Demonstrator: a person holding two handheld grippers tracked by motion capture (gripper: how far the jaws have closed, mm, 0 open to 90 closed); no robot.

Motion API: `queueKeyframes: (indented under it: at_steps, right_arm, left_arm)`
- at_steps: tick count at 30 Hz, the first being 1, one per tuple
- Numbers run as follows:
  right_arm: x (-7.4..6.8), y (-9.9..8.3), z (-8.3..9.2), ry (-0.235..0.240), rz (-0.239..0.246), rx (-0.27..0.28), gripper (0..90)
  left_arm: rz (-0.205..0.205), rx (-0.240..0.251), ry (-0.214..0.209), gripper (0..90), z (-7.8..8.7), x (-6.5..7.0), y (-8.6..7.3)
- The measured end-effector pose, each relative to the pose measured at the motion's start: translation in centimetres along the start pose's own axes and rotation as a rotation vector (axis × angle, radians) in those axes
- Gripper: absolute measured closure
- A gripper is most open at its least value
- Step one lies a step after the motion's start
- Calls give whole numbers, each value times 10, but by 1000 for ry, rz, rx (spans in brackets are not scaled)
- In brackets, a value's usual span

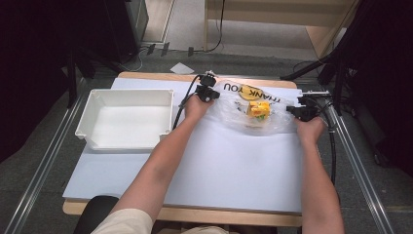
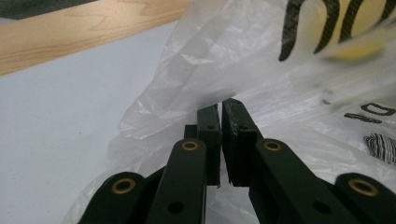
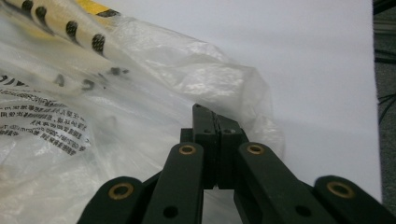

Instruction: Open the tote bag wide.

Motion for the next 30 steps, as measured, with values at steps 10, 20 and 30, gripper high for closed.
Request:
queueKeyframes:
  at_steps: [10, 20, 30]
  right_arm:
    - [10, -4, 6, -43, -23, 4, 900]
    - [-12, 20, 35, 29, 22, 57, 900]
    - [-57, 49, 58, 121, 129, 124, 900]
  left_arm:
    - [24, 4, -5, 879, 2, -3, -1]
    - [-5, 93, -115, 874, 43, 26, 23]
    - [-36, 131, -201, 870, 73, 68, 26]
Point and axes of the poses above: each handheld gripper's, and its own axes: z roughly backward along the jaws, y roughly out of its top, x roughly to its right, the point moved 6 cm from there along -z, roughly forward along the jaws, and after that the axes turned 2 degrees about x, right-handed, at the moved point
